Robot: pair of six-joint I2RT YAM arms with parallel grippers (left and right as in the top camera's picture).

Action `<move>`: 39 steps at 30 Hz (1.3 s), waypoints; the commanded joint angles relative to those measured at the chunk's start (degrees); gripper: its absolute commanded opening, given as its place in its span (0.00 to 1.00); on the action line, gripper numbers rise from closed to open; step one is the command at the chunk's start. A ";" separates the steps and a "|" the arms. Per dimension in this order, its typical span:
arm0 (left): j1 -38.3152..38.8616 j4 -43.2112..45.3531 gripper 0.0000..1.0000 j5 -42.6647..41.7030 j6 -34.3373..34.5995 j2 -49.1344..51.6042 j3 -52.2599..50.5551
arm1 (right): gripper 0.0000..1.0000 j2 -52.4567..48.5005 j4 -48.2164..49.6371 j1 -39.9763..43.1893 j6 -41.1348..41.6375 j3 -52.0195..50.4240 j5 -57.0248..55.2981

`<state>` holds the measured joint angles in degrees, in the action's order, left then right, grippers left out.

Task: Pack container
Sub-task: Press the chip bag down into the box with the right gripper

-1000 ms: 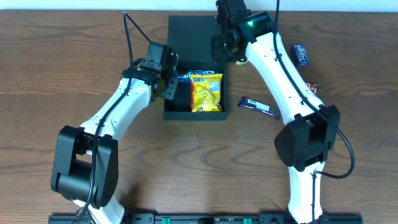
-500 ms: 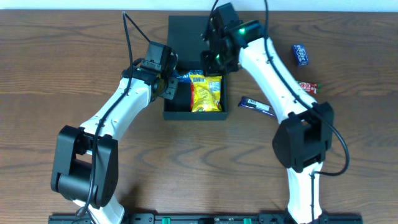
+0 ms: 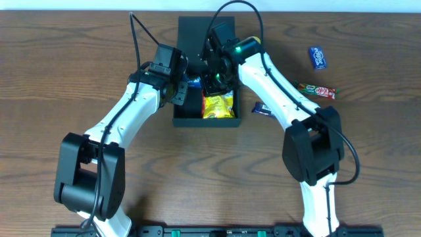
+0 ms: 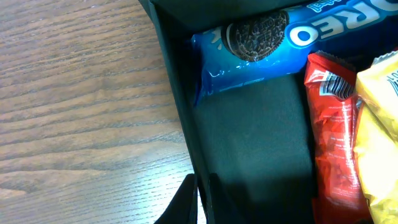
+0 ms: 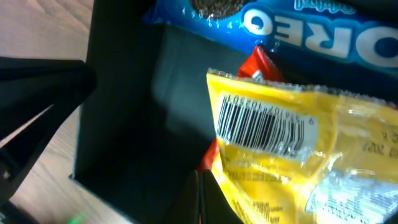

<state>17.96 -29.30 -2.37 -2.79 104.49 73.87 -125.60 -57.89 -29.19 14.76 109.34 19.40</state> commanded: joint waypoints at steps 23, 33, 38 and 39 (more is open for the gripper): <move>-0.35 -0.68 0.06 0.85 0.24 1.16 0.50 | 0.01 0.76 3.41 -0.83 4.92 -5.27 -11.69; -0.35 -0.68 0.06 0.87 0.22 1.16 0.50 | 0.01 0.79 1.97 -0.79 -0.74 -5.25 2.05; -0.35 -0.66 0.06 0.87 0.22 1.16 0.50 | 0.01 0.79 -2.64 -0.79 -3.13 -5.27 1.53; -0.35 -0.66 0.06 0.87 0.22 1.16 0.50 | 0.01 0.79 -2.86 -0.79 -3.32 -5.27 1.33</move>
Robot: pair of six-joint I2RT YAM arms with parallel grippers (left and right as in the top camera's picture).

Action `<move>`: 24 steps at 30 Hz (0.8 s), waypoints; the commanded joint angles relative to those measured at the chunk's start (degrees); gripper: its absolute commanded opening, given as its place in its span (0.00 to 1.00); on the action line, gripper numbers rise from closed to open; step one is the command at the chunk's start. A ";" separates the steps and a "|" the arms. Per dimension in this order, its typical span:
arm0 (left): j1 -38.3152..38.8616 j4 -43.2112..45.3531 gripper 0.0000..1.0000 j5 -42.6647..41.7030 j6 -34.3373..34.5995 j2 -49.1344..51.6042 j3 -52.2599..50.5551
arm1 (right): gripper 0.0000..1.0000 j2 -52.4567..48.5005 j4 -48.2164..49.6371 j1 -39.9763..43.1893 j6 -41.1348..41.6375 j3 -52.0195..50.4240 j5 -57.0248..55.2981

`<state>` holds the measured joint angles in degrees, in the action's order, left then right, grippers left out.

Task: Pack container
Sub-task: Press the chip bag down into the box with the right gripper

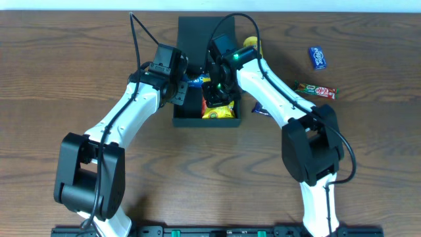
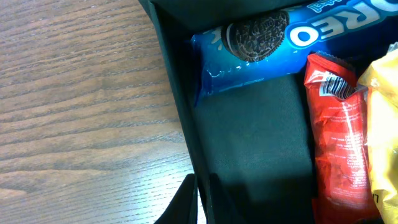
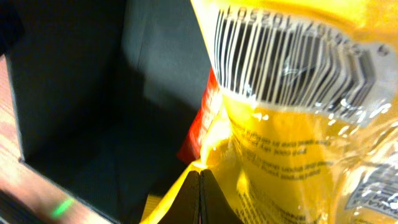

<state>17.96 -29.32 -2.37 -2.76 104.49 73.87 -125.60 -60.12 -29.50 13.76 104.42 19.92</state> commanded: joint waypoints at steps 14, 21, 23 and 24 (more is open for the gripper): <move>-0.35 -0.66 0.06 0.87 0.20 1.16 0.50 | 0.01 0.79 -1.44 -0.55 -2.29 -0.33 -6.91; -0.35 -0.68 0.06 0.87 0.22 1.16 0.50 | 0.01 4.04 1.75 1.51 -3.78 1.79 3.65; -0.35 -0.68 0.06 0.87 0.22 1.16 0.50 | 0.01 6.23 2.27 3.10 -3.78 2.03 3.98; -0.35 -0.66 0.06 0.87 0.22 1.16 0.50 | 0.01 8.07 2.75 4.52 -3.78 2.03 3.91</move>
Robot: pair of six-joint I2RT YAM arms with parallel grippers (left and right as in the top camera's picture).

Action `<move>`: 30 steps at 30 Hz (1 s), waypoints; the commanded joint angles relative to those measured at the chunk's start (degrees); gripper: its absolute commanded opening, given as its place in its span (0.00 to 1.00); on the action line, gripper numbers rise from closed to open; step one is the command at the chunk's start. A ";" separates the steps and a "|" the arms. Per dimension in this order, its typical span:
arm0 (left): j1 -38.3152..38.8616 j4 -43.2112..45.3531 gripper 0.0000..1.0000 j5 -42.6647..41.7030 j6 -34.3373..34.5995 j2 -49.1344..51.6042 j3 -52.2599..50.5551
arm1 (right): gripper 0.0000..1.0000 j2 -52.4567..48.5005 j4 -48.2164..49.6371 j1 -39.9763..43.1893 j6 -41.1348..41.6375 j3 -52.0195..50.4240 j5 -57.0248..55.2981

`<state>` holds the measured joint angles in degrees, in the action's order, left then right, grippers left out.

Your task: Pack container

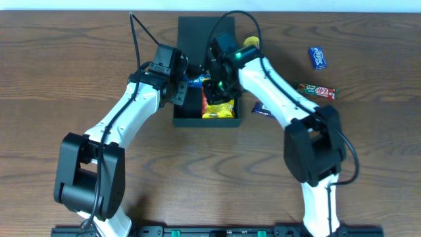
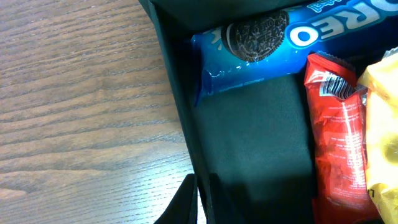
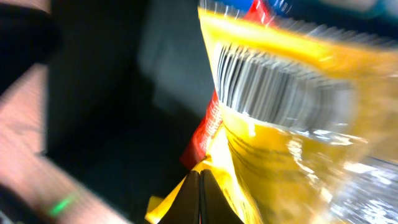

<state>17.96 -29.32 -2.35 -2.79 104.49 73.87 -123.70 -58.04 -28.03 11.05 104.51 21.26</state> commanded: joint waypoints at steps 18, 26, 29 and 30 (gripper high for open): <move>-2.91 -1.97 0.32 1.36 1.33 -9.22 7.74 | 0.01 12.59 4.98 17.00 -1.07 1.95 -2.45; -14.78 -5.84 0.13 -7.56 7.54 -7.50 7.61 | 0.01 11.47 9.75 18.03 -0.85 1.92 -12.70; -17.53 -6.01 0.14 -10.75 7.54 -7.43 7.61 | 0.01 10.73 10.82 18.10 -0.87 1.92 -14.43; -18.01 -6.08 0.15 -10.91 7.56 -7.43 7.61 | 0.01 10.58 10.73 18.16 -0.85 1.92 -14.40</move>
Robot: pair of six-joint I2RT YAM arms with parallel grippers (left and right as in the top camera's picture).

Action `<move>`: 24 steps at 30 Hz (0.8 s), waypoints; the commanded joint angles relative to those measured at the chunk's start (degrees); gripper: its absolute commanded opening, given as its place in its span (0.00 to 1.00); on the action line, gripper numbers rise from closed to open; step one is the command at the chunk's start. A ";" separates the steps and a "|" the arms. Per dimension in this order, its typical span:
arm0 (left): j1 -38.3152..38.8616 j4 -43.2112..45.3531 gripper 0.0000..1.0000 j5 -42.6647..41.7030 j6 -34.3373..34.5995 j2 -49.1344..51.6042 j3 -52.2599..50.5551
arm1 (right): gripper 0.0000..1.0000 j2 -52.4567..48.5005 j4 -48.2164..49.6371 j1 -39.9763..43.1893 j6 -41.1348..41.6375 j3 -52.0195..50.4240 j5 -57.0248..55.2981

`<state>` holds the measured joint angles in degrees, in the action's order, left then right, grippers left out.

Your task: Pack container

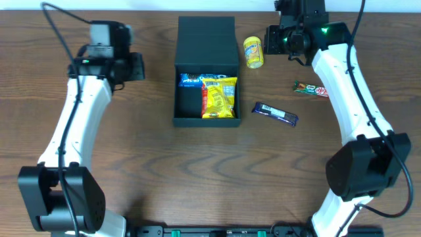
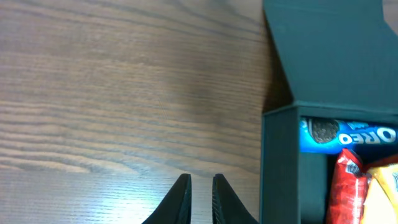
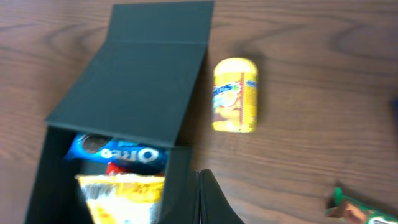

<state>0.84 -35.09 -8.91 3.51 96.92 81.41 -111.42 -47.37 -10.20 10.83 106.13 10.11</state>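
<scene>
The black box [image 1: 206, 117] stands mid-table with its lid [image 1: 206, 39] folded back. Inside lie a blue Oreo pack [image 1: 195, 79], a yellow bag [image 1: 220, 97] and a red packet [image 1: 203, 103]. They show again as the Oreo pack [image 3: 118, 150] and yellow bag [image 3: 121, 193] in the right wrist view. My left gripper [image 1: 133, 68] hangs over bare wood left of the box, its fingers [image 2: 181, 193] a narrow gap apart and empty. My right gripper [image 1: 275, 39] is shut on nothing, behind and right of the box, near a yellow canister [image 1: 253, 52].
Right of the box, a dark blue bar [image 1: 276, 114] and a red-and-green bar [image 1: 312, 89] lie on the wooden table [image 1: 99, 151]. The yellow canister [image 3: 235, 95] lies on its side. The box wall [image 2: 280, 162] stands right of my left fingers.
My right gripper was inside the box, shut on the yellow bag's edge; now it is empty behind and right of the box. My left gripper has left the box's left wall for open table.
First my right gripper was low in the box beside the yellow bag, and my left gripper sat at the left wall. At the two later moments the right one was shut on the bag's edge. Now the bag rests in the box with both arms away.
</scene>
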 commanded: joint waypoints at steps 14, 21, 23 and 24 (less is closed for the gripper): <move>-1.20 -0.61 0.06 -4.72 1.25 0.13 0.07 | 0.99 -1.86 0.85 0.37 -2.36 0.31 -1.90; -1.20 -0.70 0.06 -5.14 1.22 0.13 0.07 | 0.87 -1.86 5.99 0.37 -2.40 0.31 -1.11; -1.20 -0.68 0.06 -6.23 1.22 0.13 0.07 | 0.85 -2.19 8.37 0.37 -3.74 0.31 -1.73; -1.18 -0.68 0.06 -6.21 1.22 0.13 0.07 | 0.85 -2.47 9.38 0.37 -3.61 0.31 -3.13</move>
<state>-0.32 -35.66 -13.82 4.56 96.92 81.41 -112.95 -39.42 -10.20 8.45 106.13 8.51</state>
